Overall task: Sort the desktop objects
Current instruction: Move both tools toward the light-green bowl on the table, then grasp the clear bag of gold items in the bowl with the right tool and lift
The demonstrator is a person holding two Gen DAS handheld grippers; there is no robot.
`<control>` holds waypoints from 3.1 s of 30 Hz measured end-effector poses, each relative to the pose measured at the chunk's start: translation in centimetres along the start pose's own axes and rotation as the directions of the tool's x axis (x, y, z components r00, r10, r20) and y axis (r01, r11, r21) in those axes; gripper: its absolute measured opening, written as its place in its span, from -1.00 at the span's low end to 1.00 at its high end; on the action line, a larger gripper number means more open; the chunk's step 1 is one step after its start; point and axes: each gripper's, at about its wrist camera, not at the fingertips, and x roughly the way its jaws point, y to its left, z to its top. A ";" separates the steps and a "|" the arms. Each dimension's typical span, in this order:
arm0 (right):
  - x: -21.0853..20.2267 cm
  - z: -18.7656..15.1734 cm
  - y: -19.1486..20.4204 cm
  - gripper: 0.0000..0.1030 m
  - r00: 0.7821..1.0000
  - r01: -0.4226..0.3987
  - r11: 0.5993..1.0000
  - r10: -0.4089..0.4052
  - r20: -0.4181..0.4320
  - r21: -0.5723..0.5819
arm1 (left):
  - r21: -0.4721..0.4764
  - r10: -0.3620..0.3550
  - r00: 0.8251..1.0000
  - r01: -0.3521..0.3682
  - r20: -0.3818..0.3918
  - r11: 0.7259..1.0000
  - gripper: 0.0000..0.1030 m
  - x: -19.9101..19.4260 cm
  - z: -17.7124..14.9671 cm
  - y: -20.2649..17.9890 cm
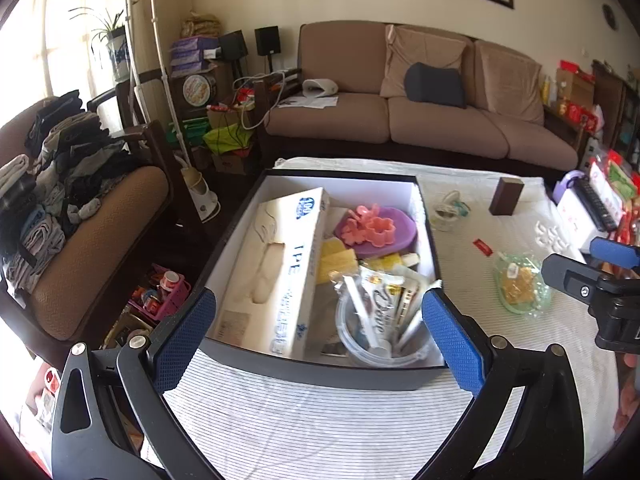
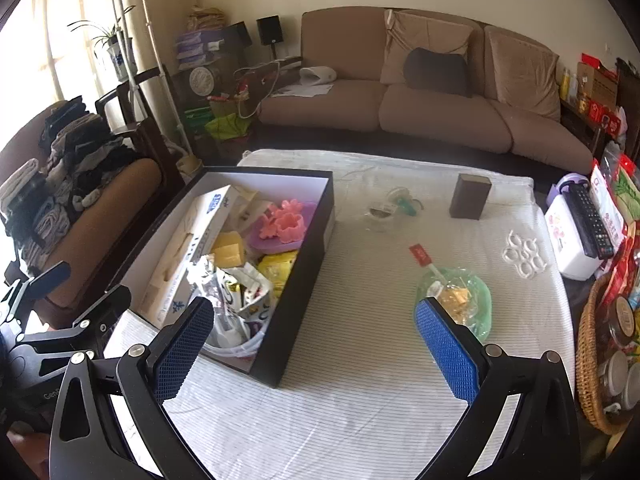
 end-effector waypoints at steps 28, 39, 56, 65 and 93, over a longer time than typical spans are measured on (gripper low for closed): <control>-1.1 -2.1 -19.2 1.00 0.983 0.186 0.962 -0.180 -0.048 0.202 | 0.105 -0.170 0.984 0.175 -0.059 0.979 1.00 4.4 0.5 -14.6; 3.0 -5.3 -26.9 0.99 0.991 0.118 0.948 -0.093 -0.100 0.297 | 0.081 -0.307 0.918 0.336 -0.250 0.938 0.99 11.5 -1.8 -23.9; 13.9 -6.5 -31.6 -0.01 0.982 0.080 0.936 -0.014 -0.190 0.343 | 0.052 -0.292 0.877 0.336 -0.382 0.941 0.49 22.5 -4.4 -26.9; 14.0 -4.6 -30.2 0.56 0.992 -0.038 0.937 0.077 -0.099 0.347 | -0.013 -0.346 0.863 0.367 -0.369 0.930 0.49 22.8 -4.1 -25.7; 10.2 -5.0 -32.8 -0.56 0.983 0.097 0.957 -0.050 -0.174 0.273 | 0.015 -0.365 0.830 0.409 -0.420 0.912 0.45 22.5 -5.3 -28.0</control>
